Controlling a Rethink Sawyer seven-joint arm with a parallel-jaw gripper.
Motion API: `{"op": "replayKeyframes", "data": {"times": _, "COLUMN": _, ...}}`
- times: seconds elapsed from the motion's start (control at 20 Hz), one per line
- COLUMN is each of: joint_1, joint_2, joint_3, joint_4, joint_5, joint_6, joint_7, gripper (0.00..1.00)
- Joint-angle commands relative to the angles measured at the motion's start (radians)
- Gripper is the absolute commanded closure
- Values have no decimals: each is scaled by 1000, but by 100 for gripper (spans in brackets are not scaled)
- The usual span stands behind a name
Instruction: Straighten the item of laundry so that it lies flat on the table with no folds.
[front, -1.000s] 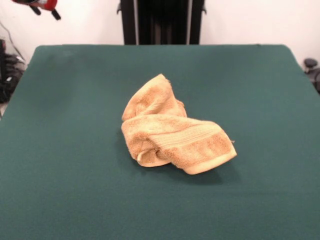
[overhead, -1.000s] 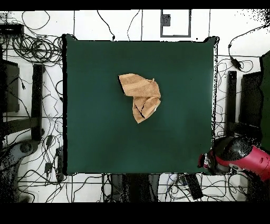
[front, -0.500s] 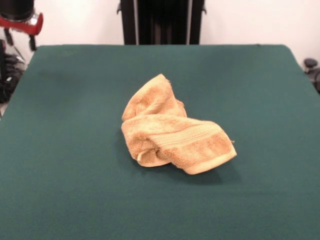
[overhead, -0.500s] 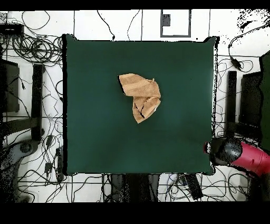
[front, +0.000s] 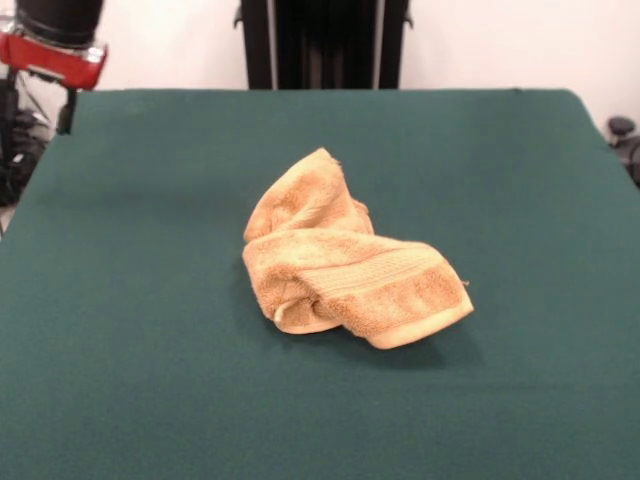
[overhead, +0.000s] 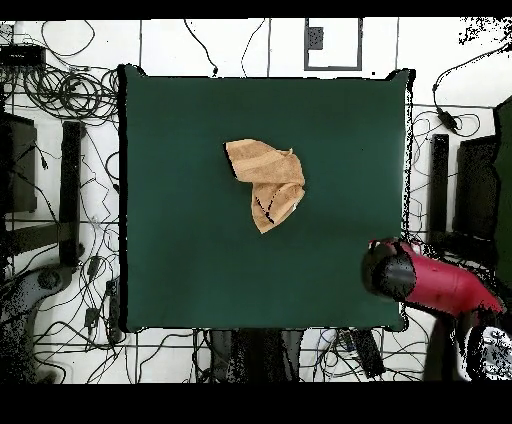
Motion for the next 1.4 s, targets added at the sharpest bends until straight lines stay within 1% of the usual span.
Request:
{"op": "replayKeyframes", "data": {"times": 0.05, "joint_1": 227, "joint_2": 1, "joint_3": -137, "joint_4": 132, "joint_5": 177, "joint_6": -69, "joint_7": 491, "gripper": 0}}
{"op": "replayKeyframes", "data": {"times": 0.3, "joint_1": 347, "joint_2": 28, "joint_3": -217, "joint_4": 161, "joint_5": 262, "joint_6": -57, "joint_7": 556, "gripper": 0}}
{"op": "replayKeyframes", "data": {"times": 0.4, "joint_1": 357, "joint_2": 31, "joint_3": -210, "joint_4": 173, "joint_5": 286, "joint_6": -58, "joint_7": 570, "gripper": 0}}
{"op": "replayKeyframes", "data": {"times": 0.65, "joint_1": 281, "joint_2": 26, "joint_3": -90, "joint_4": 212, "joint_5": 305, "joint_6": -96, "joint_7": 546, "gripper": 0}}
{"op": "replayKeyframes", "data": {"times": 0.9, "joint_1": 244, "joint_2": 47, "joint_3": -24, "joint_4": 213, "joint_5": 305, "joint_6": -133, "joint_7": 534, "gripper": 0}}
{"op": "replayKeyframes", "data": {"times": 1.1, "joint_1": 233, "joint_2": 73, "joint_3": 0, "joint_4": 198, "joint_5": 307, "joint_6": -154, "joint_7": 527, "gripper": 0}}
{"op": "replayKeyframes", "data": {"times": 1.2, "joint_1": 245, "joint_2": 86, "joint_3": -5, "joint_4": 187, "joint_5": 313, "joint_6": -152, "joint_7": 530, "gripper": 0}}
{"op": "replayKeyframes", "data": {"times": 1.25, "joint_1": 251, "joint_2": 90, "joint_3": -7, "joint_4": 182, "joint_5": 317, "joint_6": -146, "joint_7": 530, "gripper": 0}}
{"op": "replayKeyframes", "data": {"times": 1.4, "joint_1": 282, "joint_2": 101, "joint_3": -21, "joint_4": 158, "joint_5": 328, "joint_6": -77, "joint_7": 517, "gripper": 0}}
